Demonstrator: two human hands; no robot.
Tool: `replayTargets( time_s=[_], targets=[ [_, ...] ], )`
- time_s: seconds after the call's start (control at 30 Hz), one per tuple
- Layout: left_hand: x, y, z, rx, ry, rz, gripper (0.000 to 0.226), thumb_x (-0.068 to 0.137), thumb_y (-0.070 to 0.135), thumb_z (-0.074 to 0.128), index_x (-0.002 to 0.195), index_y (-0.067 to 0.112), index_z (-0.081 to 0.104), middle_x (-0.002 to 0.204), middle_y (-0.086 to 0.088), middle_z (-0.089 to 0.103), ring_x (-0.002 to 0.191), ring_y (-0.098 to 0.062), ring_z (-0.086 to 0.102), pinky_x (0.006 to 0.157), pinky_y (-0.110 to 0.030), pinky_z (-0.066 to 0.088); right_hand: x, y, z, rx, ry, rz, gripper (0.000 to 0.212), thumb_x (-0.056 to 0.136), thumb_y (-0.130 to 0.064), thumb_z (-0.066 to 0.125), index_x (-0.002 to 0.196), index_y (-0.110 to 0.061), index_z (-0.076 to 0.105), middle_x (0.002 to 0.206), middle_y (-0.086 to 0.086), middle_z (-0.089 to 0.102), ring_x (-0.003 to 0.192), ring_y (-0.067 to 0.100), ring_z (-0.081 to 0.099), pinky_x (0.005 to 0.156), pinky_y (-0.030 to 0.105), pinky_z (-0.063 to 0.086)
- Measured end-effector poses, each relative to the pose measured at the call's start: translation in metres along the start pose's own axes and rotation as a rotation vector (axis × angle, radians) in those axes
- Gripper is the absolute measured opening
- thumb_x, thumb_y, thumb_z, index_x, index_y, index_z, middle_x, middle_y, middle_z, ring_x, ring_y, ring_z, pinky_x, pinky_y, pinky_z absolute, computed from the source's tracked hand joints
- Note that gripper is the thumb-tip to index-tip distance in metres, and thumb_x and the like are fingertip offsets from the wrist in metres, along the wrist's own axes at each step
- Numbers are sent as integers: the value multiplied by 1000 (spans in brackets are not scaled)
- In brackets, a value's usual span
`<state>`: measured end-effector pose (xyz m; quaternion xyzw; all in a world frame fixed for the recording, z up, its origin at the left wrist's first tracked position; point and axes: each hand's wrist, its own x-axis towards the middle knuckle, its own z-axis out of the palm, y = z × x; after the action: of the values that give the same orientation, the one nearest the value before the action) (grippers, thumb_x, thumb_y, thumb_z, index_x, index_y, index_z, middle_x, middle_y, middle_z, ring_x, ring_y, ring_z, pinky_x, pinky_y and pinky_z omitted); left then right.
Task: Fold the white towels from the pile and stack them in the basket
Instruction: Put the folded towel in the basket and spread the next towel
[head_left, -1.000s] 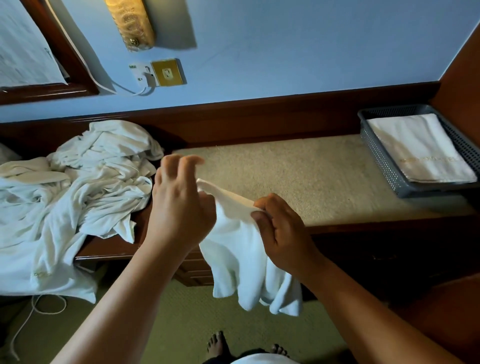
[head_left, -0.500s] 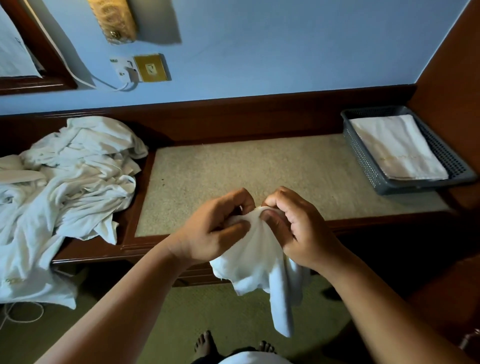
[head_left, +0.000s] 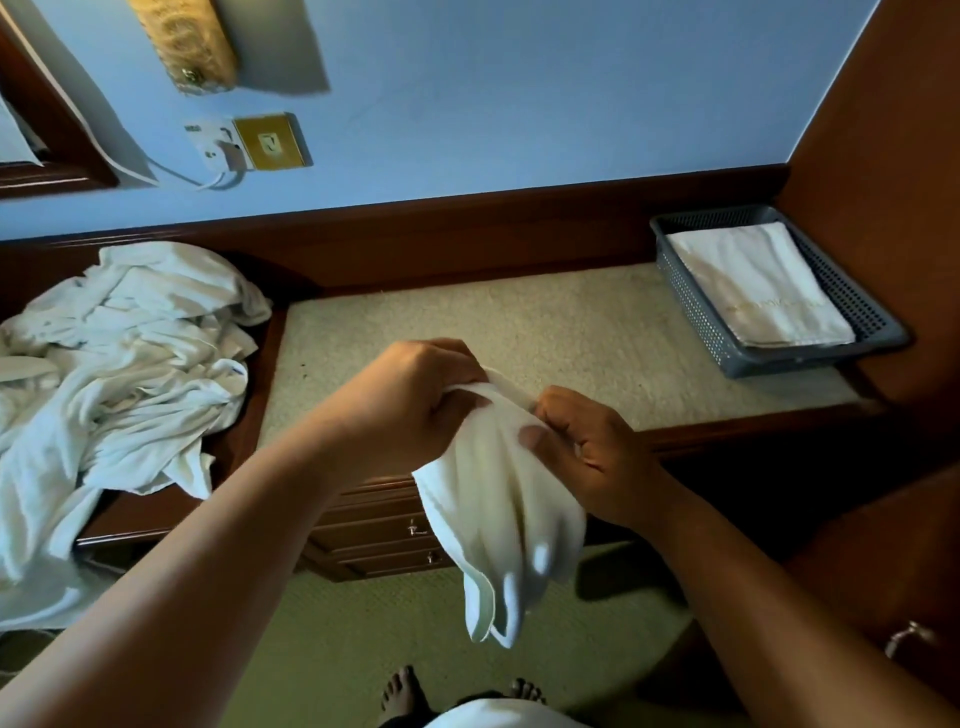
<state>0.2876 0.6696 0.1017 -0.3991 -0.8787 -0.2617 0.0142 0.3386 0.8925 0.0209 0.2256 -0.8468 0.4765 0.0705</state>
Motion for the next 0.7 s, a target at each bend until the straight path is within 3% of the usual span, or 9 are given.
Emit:
replayTargets(
  time_s=[0.1,0.2,0.27,0.37,0.47,0.57,0.7],
  targets=[
    [-3,-9,-5,70,-66,-23,19,94,10,64,108,14,77,97,6,62,86,-10,62,75,-17,49,-17,40,13,-122,-54,101,15,97,-34,62,86,-24,59,81,-12,51,75,5,54,70,16,42],
    [-11,-20,-3,101,-165,-62,21,93,27,69,109,15,77,95,7,60,86,-11,62,79,-29,54,-35,74,28,-270,-70,171,19,93,-37,67,101,-20,69,90,-10,58,81,7,60,71,20,47],
    [-17,-26,-3,92,-183,-80,27,91,34,70,106,14,78,90,6,61,81,-10,60,74,-26,52,-44,90,38,-388,-119,237,25,91,-36,67,108,-18,71,96,-6,60,85,12,62,68,18,44],
    [-26,-31,-11,98,-164,-89,25,92,34,68,105,15,79,88,5,62,77,-9,61,69,-21,48,-64,114,49,-537,-199,376,29,89,-33,65,108,-11,70,102,3,62,94,24,65,74,27,47],
    [-39,-43,-28,135,-149,-124,21,94,29,66,105,17,79,88,7,61,77,-10,63,69,-33,54,-86,138,49,-668,-211,489,28,81,-27,69,93,-1,71,96,13,65,88,35,66,72,31,51],
    [-55,-63,-41,215,-128,-172,17,95,18,66,107,18,78,88,14,55,76,-10,59,69,-30,48,-96,154,45,-764,-239,491,22,66,-21,79,71,-1,71,76,12,63,71,36,65,60,34,54],
    [-79,-95,-50,367,-74,-270,19,89,2,70,104,10,79,90,1,61,77,-21,60,71,-31,43,-88,168,32,-829,-238,490,28,45,-16,90,54,-3,67,58,9,56,54,32,58,47,31,50]
  ],
)
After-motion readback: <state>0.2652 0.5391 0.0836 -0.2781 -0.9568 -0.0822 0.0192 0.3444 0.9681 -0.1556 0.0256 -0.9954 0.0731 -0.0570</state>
